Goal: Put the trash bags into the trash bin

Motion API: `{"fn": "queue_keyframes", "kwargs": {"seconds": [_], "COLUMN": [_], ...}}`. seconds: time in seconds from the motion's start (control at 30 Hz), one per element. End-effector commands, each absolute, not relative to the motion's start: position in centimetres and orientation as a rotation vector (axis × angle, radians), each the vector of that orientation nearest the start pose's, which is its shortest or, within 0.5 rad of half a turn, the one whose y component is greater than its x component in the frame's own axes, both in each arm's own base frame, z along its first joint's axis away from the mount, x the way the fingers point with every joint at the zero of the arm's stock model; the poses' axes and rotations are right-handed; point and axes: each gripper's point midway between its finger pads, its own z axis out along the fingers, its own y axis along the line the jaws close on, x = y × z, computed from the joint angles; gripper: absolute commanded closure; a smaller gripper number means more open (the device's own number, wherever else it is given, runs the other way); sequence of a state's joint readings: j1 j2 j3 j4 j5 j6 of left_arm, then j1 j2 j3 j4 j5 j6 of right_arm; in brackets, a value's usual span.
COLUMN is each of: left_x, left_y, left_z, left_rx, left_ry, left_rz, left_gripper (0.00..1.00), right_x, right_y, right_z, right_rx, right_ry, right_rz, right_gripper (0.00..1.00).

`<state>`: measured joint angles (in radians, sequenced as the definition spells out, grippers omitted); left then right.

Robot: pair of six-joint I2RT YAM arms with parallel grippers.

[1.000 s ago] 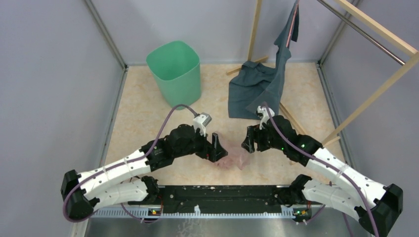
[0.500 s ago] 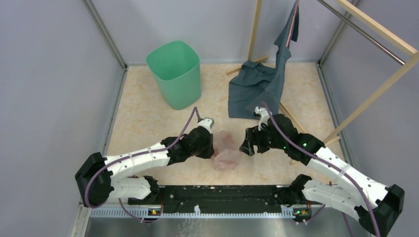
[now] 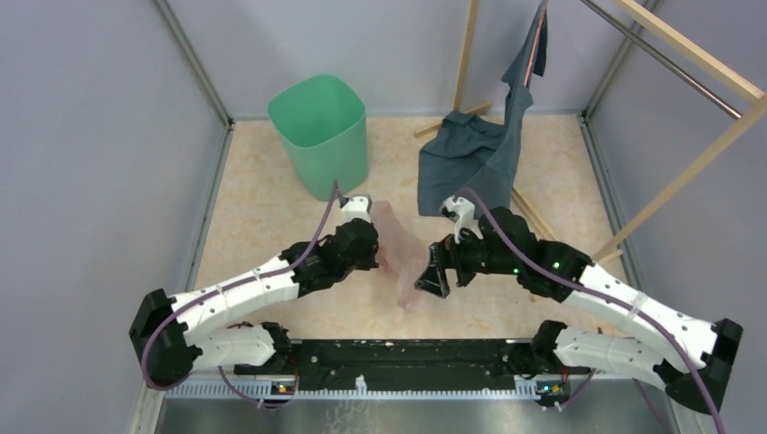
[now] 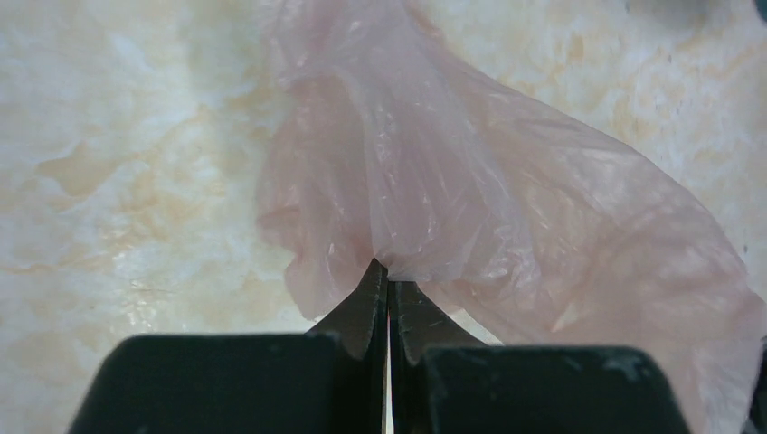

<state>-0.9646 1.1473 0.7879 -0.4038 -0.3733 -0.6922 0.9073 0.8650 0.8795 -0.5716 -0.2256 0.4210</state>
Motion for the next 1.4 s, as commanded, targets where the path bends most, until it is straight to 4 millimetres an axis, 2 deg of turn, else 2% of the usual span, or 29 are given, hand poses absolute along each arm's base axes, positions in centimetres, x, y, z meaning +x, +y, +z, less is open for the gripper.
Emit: {"fn": "queue_keyframes", "kwargs": {"seconds": [0.0, 0.13, 0.2, 0.3, 0.37, 0.4, 0.5, 0.6, 0.67, 0.73, 0.77, 0.8, 0.83, 0.9, 0.93, 1.07, 1.17, 1.27, 1.37], "left_x": [22.9, 22.7, 22.7, 22.5, 22.3, 22.2, 21.9, 21.6, 21.6, 21.3, 21.1, 20.9, 20.8, 20.1, 19.7, 17.2, 15.6, 15.3, 18.4], "left_y": [-21.5, -21.0, -20.9, -21.1, -21.3, -21.5, -22.4, -21.9, -22.0, -23.1, -23.5, -23.6, -23.7, -24.0, -24.1, -23.7, -23.2, -23.1, -21.5], "left_z": [16.5, 16.7, 16.6, 16.3, 16.2, 16.3, 16.4, 16.4, 16.6, 17.1, 17.2, 17.4, 17.7, 18.4, 18.8, 20.8, 21.5, 21.2, 20.4], "left_rx": [-0.067, -0.149, -0.171, -0.152, -0.12, -0.098, -0.017, -0.018, -0.014, 0.078, 0.129, 0.175, 0.231, 0.39, 0.468, 0.74, 0.83, 0.853, 0.653], "left_ry": [2.232, 2.255, 2.264, 2.278, 2.286, 2.288, 2.295, 2.32, 2.319, 2.306, 2.305, 2.304, 2.297, 2.267, 2.246, 2.163, 2.128, 2.092, 2.15], "left_rz": [-0.33, -0.314, -0.31, -0.318, -0.331, -0.34, -0.382, -0.361, -0.375, -0.447, -0.475, -0.489, -0.499, -0.539, -0.559, -0.651, -0.693, -0.708, -0.519], "left_gripper": [1.0, 1.0, 1.0, 1.0, 1.0, 1.0, 1.0, 1.0, 1.0, 1.0, 1.0, 1.0, 1.0, 1.0, 1.0, 1.0, 1.0, 1.0, 1.0], "right_x": [12.3, 14.1, 15.1, 16.7, 17.9, 18.3, 19.2, 20.6, 20.5, 20.7, 21.0, 21.4, 21.9, 22.7, 23.0, 24.1, 24.0, 23.3, 22.7], "right_y": [29.7, 30.1, 29.6, 27.9, 26.4, 26.0, 26.3, 27.3, 28.4, 28.9, 28.8, 28.6, 28.1, 26.7, 25.8, 21.5, 19.3, 19.9, 20.6], "right_z": [24.8, 22.8, 21.4, 18.9, 17.9, 17.6, 16.8, 16.7, 16.4, 15.7, 15.3, 14.9, 14.8, 14.7, 14.7, 13.1, 12.2, 13.3, 14.4], "right_rx": [-0.738, -0.685, -0.641, -0.563, -0.518, -0.55, -0.613, -0.57, -0.597, -0.616, -0.618, -0.613, -0.601, -0.561, -0.534, -0.41, -0.324, -0.349, -0.378], "right_ry": [2.062, 2.101, 2.117, 2.133, 2.107, 2.075, 2.001, 2.003, 2.0, 1.992, 1.988, 1.994, 2.003, 2.024, 2.039, 2.212, 2.31, 2.32, 2.297], "right_rz": [1.091, 0.813, 0.641, 0.413, 0.302, 0.264, 0.271, 0.423, 0.509, 0.514, 0.493, 0.468, 0.437, 0.38, 0.367, 0.494, 0.537, 0.599, 0.668], "right_gripper": [0.07, 0.01, 0.01, 0.01, 0.01, 0.02, 0.03, 0.24, 0.26, 0.29, 0.4, 0.67, 0.79, 0.96, 1.0, 1.0, 1.0, 1.0, 1.0]}}
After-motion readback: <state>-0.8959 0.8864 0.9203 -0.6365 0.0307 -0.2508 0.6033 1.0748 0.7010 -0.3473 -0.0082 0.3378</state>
